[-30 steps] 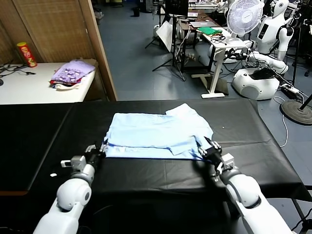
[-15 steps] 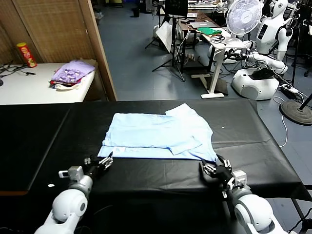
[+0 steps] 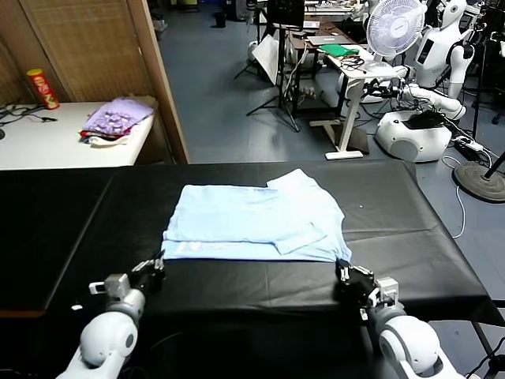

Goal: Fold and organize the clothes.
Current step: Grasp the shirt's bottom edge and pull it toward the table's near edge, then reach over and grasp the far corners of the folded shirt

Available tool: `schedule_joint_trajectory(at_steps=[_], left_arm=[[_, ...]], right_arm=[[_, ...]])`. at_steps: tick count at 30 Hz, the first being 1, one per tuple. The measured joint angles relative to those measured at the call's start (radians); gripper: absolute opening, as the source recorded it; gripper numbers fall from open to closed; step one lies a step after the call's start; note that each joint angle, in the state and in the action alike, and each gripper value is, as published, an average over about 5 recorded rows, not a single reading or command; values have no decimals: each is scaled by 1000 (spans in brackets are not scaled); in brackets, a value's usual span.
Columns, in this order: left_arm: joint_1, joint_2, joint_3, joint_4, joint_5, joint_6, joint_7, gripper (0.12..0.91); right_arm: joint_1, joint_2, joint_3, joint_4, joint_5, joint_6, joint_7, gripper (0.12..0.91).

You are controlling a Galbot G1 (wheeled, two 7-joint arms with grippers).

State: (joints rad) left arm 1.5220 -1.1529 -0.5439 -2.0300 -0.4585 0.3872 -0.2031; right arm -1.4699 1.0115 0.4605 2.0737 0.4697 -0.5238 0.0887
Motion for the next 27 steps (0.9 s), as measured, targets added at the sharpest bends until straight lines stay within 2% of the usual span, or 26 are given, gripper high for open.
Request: schedule_joint_trajectory(at_steps=[3, 5, 8, 10, 14, 17, 19, 21, 23, 27], left_arm=[[70, -3, -16, -61, 14, 6, -16, 128], [111, -3, -26, -97, 14, 16, -28, 128], [151, -3, -39, -141, 13, 27, -39, 153], [162, 0, -48, -164, 12, 31, -44, 224], [161, 15, -71, -197, -4, 47, -60, 439], [144, 29, -89, -209, -40, 64, -63, 607], [117, 41, -94, -206, -73, 75, -60, 700], [72, 57, -88, -193, -112, 88, -59, 760], [6, 79, -72, -165, -159, 113, -71, 788], [-182, 121, -9, -58, -254, 167, -101, 797]], right_arm=[[-9, -4, 1, 13, 9, -3, -5, 132], [-17, -9, 6, 27, 22, -11, -8, 178], [-27, -19, 24, 55, 54, -34, -4, 321], [-26, -27, 44, 79, 85, -51, 4, 438], [11, -39, 76, 104, 127, -66, 22, 655], [94, -35, 65, 74, 132, -63, 31, 766], [178, -26, 39, 29, 130, -62, 33, 790], [276, -15, -2, -36, 125, -61, 33, 795], [382, 1, -52, -119, 118, -60, 33, 797], [593, 45, -161, -320, 102, -70, 30, 798]])
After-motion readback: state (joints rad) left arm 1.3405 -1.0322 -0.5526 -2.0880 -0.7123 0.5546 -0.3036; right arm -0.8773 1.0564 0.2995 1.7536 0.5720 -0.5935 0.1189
